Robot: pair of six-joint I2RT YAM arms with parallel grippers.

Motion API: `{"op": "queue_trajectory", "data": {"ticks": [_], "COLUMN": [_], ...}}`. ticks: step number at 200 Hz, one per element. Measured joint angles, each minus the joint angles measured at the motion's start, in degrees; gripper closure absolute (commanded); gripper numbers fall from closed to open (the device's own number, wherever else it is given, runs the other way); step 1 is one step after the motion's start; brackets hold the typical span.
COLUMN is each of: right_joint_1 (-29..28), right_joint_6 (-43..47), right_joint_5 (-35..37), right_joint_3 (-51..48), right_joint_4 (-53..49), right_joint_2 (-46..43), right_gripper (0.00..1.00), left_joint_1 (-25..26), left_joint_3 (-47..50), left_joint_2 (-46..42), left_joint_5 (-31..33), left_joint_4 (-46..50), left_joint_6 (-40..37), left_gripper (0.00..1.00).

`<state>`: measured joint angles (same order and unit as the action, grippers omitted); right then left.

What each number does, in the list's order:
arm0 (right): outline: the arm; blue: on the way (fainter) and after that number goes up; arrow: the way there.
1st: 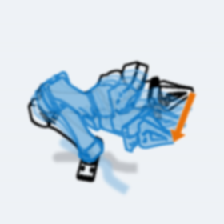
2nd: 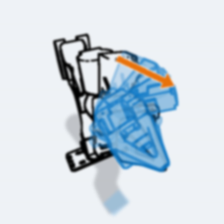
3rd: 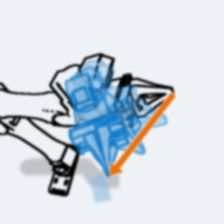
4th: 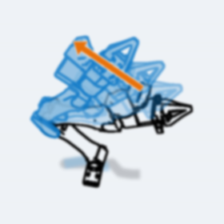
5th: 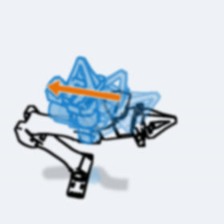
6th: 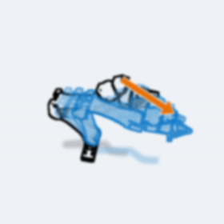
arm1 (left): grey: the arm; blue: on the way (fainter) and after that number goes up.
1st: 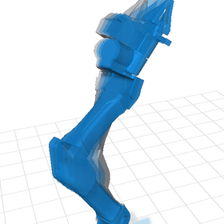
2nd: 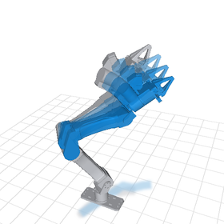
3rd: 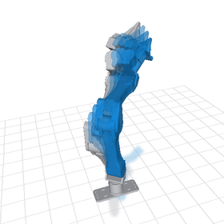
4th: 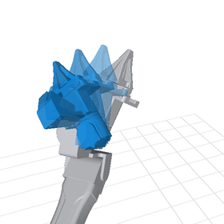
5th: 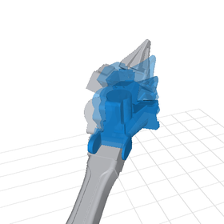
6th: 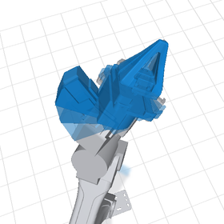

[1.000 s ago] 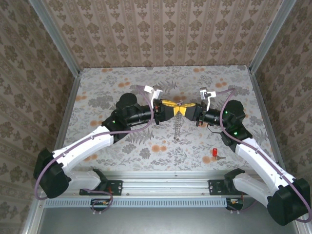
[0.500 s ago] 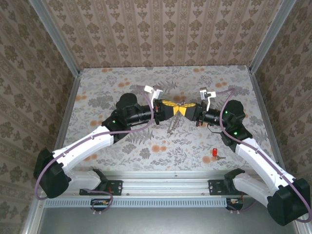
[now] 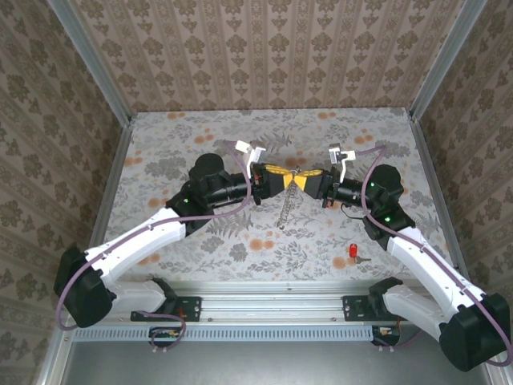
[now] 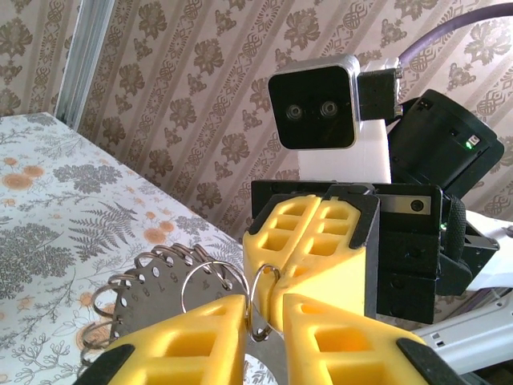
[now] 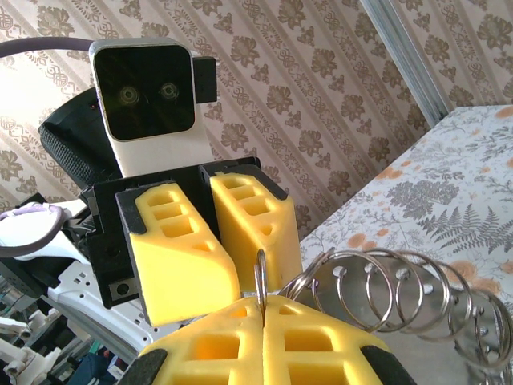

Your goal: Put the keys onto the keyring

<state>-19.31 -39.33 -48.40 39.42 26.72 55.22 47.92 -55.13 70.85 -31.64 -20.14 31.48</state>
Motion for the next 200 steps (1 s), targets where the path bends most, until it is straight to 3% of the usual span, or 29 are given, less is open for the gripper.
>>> {"op": "queue_trajectory", "data": {"ticks": [128, 148, 179, 200], "right_joint_1": [0.0, 0.0, 0.1, 0.2], "right_joint_6": [0.2, 0.2, 0.2, 0.2], "right_joint_5": [0.0, 0.0, 0.0, 0.1], "right_joint_3": [0.0, 0.0, 0.0, 0.0], "right_joint_4": [-0.2, -0.2, -0.2, -0.3], "right_joint_2": [0.0, 0.0, -0.2, -0.4], "right_gripper": [1.0, 1.0, 1.0, 1.0], "left_joint_1": [0.1, 0.1, 0.1, 0.1], "left_joint_3": [0.0, 0.0, 0.0, 0.0], "left_joint_2": [1.0, 1.0, 1.0, 1.0], "left_joint_5": [-1.4, -1.4, -1.3, -1.1], "left_joint_4": [-0.5, -0.5, -0.9, -1.1], "left_joint_6": [0.0, 0.0, 0.0, -0.3], "left_gripper": [0.79, 0.81, 0.96, 1.0]}}
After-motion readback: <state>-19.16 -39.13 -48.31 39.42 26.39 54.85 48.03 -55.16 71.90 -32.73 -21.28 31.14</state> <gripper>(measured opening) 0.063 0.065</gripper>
